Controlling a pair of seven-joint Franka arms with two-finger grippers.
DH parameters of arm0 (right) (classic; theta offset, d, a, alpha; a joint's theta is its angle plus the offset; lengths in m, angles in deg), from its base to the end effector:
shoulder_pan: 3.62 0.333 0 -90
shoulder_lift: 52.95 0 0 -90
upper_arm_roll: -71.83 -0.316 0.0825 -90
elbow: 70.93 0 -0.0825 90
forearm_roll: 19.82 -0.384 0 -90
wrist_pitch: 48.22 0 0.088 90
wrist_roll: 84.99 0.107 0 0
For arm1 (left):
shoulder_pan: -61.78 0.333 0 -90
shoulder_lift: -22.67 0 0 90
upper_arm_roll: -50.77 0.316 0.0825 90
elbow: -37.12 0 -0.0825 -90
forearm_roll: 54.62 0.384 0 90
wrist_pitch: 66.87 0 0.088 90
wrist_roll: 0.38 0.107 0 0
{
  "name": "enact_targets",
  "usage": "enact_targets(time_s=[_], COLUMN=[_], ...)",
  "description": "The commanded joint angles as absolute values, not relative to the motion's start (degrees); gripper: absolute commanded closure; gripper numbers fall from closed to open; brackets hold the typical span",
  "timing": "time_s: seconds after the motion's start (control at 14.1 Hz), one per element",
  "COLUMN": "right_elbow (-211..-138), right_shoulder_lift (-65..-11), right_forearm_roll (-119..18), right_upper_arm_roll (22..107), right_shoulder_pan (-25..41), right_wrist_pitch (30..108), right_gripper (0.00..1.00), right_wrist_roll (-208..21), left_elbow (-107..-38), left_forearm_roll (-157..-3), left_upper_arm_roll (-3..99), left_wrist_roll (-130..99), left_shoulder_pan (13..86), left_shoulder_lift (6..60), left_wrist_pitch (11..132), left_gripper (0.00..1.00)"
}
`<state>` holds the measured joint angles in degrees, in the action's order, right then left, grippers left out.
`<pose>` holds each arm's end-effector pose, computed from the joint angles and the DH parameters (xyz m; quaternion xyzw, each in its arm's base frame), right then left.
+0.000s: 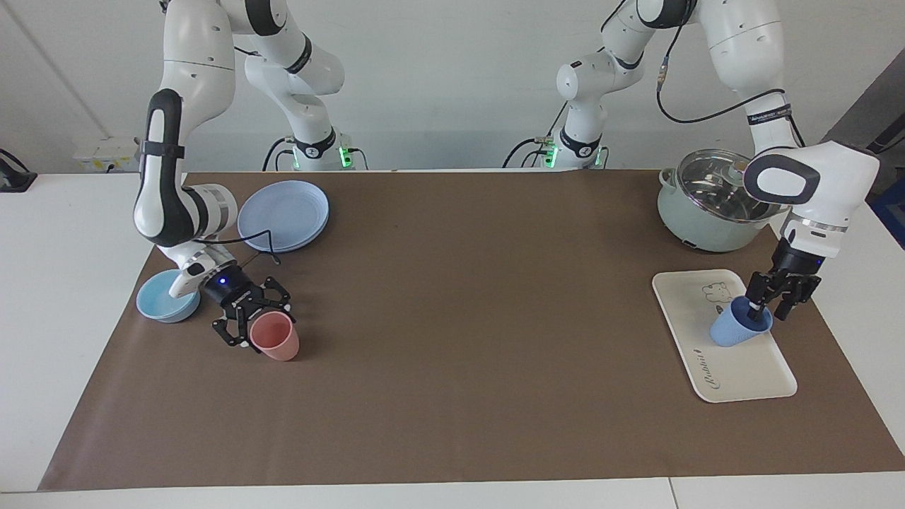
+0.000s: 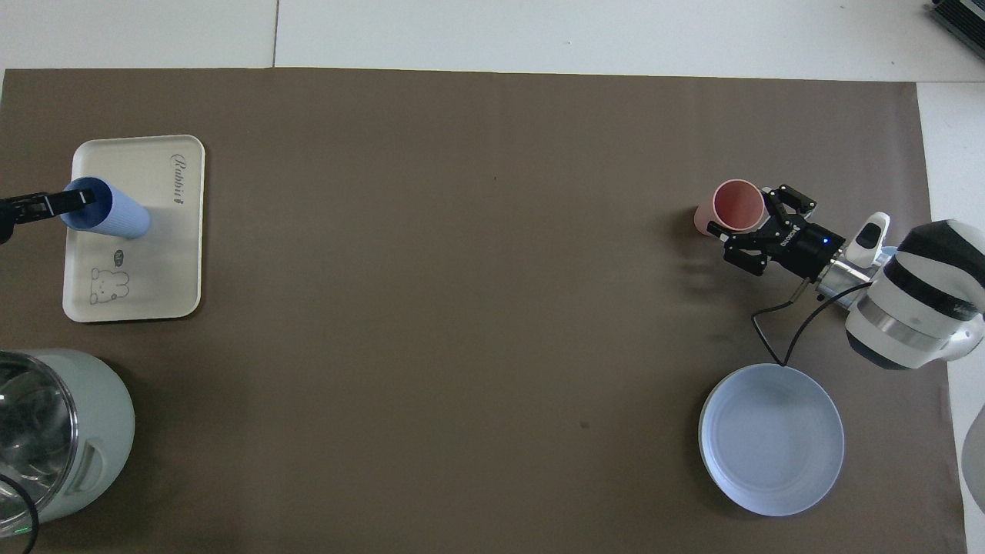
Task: Place cup on tray
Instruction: 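Open both grippers and withdraw them from the cups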
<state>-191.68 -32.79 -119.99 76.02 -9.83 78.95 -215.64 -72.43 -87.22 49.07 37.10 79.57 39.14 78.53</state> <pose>0.5781 -0.0734 0.2539 -0.7830 -0.2942 -0.4886 0.2481 0.6179 0.1860 0.3804 0.9662 0.0232 0.2337 0.1059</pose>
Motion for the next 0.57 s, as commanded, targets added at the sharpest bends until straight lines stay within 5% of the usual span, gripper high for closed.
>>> enact_targets(time_s=[0.0, 0.5], right_elbow=[-193.1, -194.77], right_shoulder_lift=[-36.06, -47.49], right_forearm_roll=[-121.59, -108.35], right_upper_arm_roll=[75.87, 75.87], right_shoulder_pan=[-9.51, -5.21], right_wrist_pitch=[79.65, 90.45], right_gripper=[0.0, 0.0], right_wrist_roll=[-215.69, -188.31], left_elbow=[-67.05, -52.11], left_forearm_roll=[-88.02, -87.75], left_upper_arm_roll=[49.28, 53.14], left_wrist_roll=[36.8, 31.88], left_shoulder_pan=[79.89, 81.2], left_shoulder_lift=[38.14, 37.43], left_wrist_pitch=[67.3, 35.39], left_gripper=[0.07, 0.07])
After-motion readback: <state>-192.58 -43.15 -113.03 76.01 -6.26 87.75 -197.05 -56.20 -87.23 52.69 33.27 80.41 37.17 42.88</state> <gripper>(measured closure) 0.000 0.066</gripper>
